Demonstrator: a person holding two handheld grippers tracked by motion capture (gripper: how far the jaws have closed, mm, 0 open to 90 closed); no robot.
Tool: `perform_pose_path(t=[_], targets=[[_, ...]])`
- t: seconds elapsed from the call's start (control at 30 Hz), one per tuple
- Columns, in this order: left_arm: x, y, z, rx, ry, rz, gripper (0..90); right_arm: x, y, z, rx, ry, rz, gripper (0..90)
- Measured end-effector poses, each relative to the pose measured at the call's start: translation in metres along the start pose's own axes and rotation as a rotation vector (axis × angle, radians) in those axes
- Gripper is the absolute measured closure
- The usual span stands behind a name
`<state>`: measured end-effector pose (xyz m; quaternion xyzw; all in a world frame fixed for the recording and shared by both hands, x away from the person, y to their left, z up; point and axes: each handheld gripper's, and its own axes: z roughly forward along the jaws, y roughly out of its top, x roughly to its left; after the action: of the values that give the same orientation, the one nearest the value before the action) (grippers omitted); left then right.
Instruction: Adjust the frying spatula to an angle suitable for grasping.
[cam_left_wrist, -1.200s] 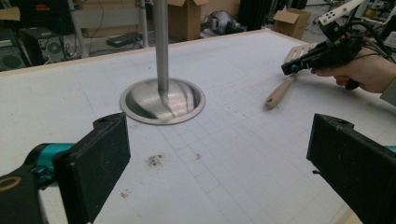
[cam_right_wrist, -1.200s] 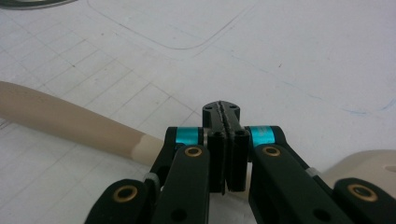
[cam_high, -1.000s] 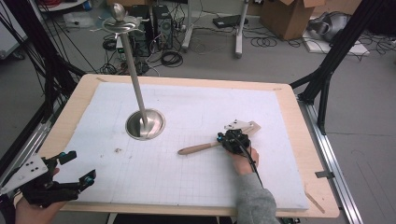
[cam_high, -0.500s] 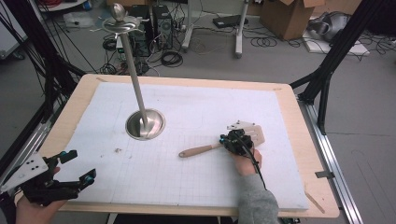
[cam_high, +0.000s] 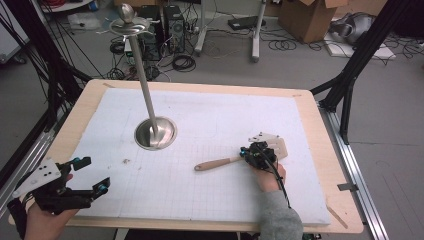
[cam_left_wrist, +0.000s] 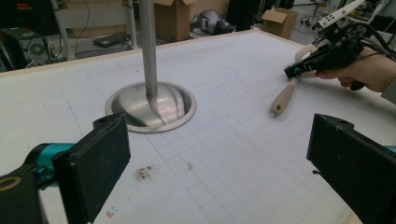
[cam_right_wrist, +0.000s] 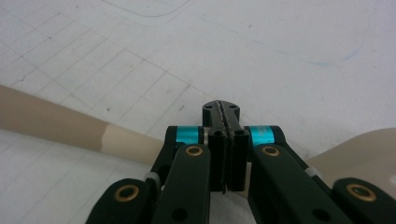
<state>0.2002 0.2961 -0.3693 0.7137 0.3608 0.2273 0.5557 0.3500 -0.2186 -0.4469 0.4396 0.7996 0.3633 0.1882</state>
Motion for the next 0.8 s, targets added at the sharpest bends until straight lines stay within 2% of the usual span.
perform_pose_path(t=[0.4, 0.8], targets=[[-0.001, 0.007, 0.017, -0.004, -0.046, 0.012, 6.6, -0.007, -0.011, -0.015, -0.002, -0.001, 0.034, 90.0], [-0.003, 0.013, 0.034, -0.007, -0.087, 0.022, 6.6, -0.010, -0.024, -0.032, 0.014, -0.017, 0.037, 90.0]])
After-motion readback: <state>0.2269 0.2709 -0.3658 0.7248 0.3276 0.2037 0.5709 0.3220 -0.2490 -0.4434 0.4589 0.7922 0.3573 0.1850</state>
